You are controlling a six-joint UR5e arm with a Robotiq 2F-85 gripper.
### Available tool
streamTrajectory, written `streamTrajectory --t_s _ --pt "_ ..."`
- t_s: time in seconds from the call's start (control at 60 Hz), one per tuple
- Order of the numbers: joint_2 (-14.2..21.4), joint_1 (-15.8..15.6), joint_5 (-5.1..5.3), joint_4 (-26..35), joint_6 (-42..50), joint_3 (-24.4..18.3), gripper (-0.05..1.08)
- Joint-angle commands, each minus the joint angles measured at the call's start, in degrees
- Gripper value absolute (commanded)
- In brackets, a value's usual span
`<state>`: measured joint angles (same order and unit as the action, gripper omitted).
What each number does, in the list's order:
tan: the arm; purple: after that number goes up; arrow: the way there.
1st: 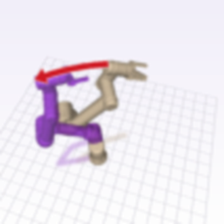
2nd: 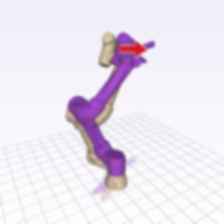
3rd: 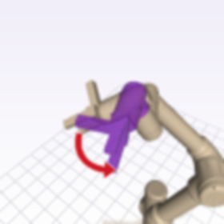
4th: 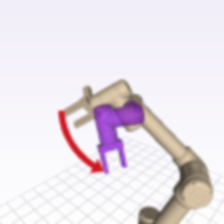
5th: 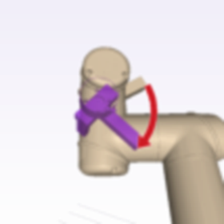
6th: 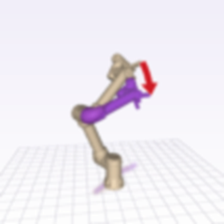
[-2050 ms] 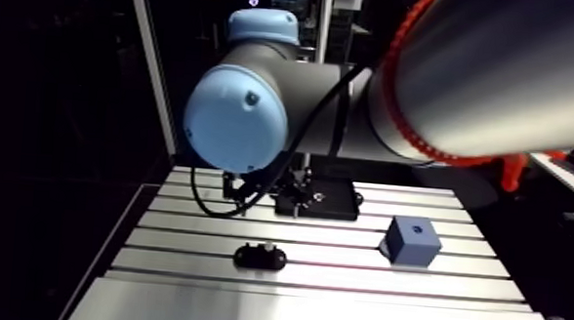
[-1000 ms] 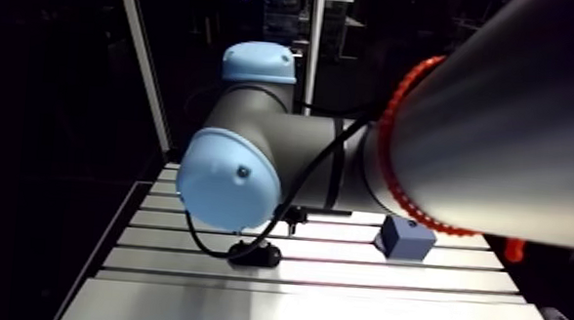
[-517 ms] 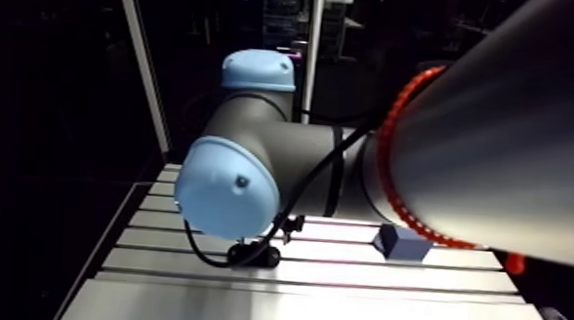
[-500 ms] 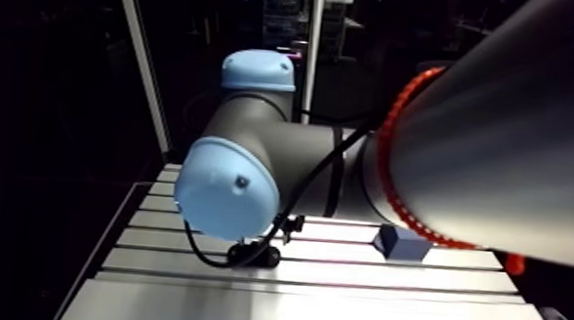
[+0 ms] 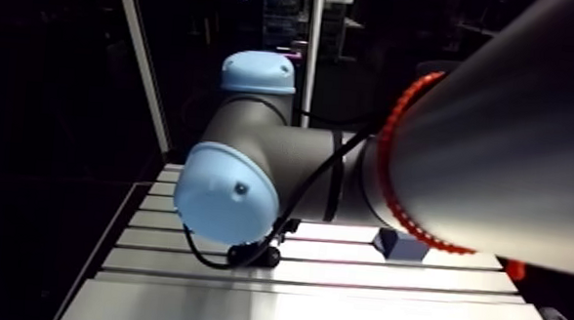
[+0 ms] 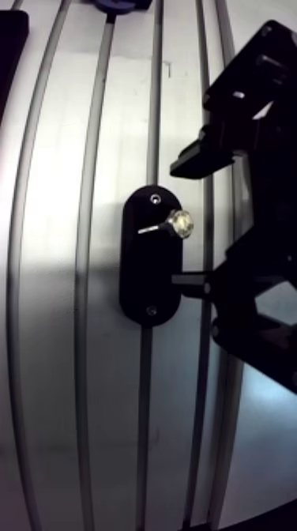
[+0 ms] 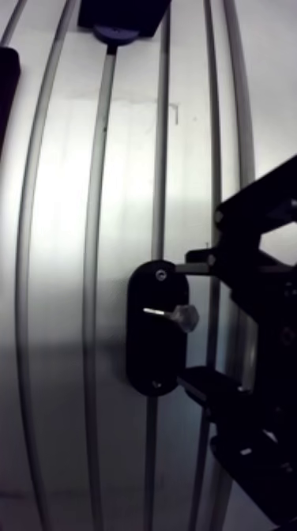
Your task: Pick up the M10 bolt and insert it into the hex recess until seated.
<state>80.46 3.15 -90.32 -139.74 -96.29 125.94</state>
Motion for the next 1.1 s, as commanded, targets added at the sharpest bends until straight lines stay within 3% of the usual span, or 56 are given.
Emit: streamTrajectory --t_s 0.017,1.1 --pt "0.0 -0.08 0.1 -1.03 -0.08 0.05 0.4" --pt "-0.26 0.1 0.1 -1.03 -0.17 0.23 0.47"
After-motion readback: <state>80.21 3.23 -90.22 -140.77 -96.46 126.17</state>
